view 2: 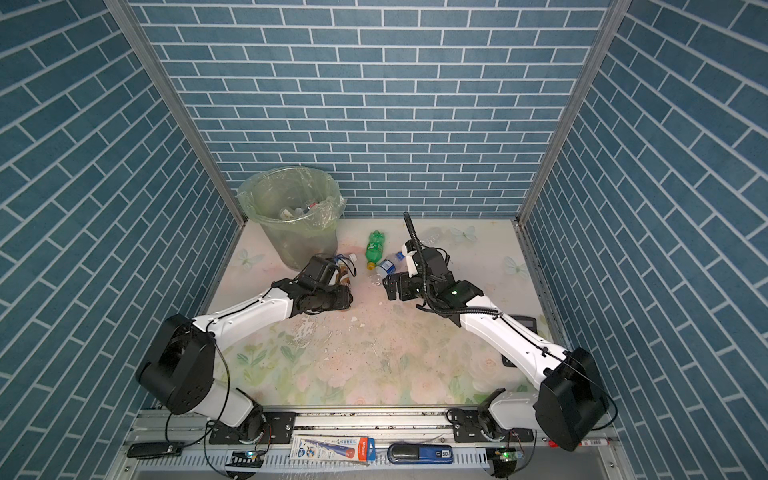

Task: Throw the plastic bottles in the bin
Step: 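Lift the Nescafe bottle upright with the left gripper, then carry the Nescafe bottle up over the bin with the left gripper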

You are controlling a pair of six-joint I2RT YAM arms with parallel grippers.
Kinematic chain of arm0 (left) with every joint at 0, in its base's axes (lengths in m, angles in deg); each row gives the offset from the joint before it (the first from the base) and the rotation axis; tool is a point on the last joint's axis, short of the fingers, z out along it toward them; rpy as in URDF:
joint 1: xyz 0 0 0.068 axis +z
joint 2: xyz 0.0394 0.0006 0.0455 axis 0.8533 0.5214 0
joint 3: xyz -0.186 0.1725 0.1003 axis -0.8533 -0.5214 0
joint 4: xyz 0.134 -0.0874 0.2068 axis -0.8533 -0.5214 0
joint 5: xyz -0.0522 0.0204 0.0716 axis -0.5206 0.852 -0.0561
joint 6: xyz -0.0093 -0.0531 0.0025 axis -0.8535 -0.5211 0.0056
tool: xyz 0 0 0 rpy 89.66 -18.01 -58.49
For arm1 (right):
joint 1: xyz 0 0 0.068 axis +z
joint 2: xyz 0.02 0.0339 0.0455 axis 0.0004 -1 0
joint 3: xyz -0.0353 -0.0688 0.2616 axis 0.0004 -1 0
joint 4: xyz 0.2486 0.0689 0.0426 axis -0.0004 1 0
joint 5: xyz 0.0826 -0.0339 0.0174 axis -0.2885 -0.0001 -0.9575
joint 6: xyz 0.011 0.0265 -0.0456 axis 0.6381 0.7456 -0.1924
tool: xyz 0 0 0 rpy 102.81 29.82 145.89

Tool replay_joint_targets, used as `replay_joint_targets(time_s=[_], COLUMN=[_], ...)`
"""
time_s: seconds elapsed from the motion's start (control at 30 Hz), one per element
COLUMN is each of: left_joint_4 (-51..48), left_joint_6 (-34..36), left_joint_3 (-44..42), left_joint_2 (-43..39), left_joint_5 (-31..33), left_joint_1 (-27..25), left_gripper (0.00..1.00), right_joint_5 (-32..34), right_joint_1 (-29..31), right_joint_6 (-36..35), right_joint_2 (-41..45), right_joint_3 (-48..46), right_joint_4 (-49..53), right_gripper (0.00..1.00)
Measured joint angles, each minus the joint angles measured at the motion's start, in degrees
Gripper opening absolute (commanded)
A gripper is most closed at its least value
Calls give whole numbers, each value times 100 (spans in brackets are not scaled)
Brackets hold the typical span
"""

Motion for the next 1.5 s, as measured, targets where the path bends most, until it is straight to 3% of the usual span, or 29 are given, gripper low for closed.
replay_joint_targets(time_s=[0.63,1.03,1.5], left_joint_4=[828,1274,1147], left_joint_6=[291,374,927], left_joint_3=[-439,-778,227], left_joint_2=[-1191,-1956,-2164], left_joint_5=[240,402,745], left_joint_1=[-205,-275,-289], left_gripper=[53,53,53], right_joint_5=[-131,-87,105], right_joint_1=[0,214,553], right_joint_6=[-28,415,459], right_joint_2=[28,361,315], right_joint_3=[0,133,831], right_joint_4=[-46,76,105], right_gripper=[99,99,99])
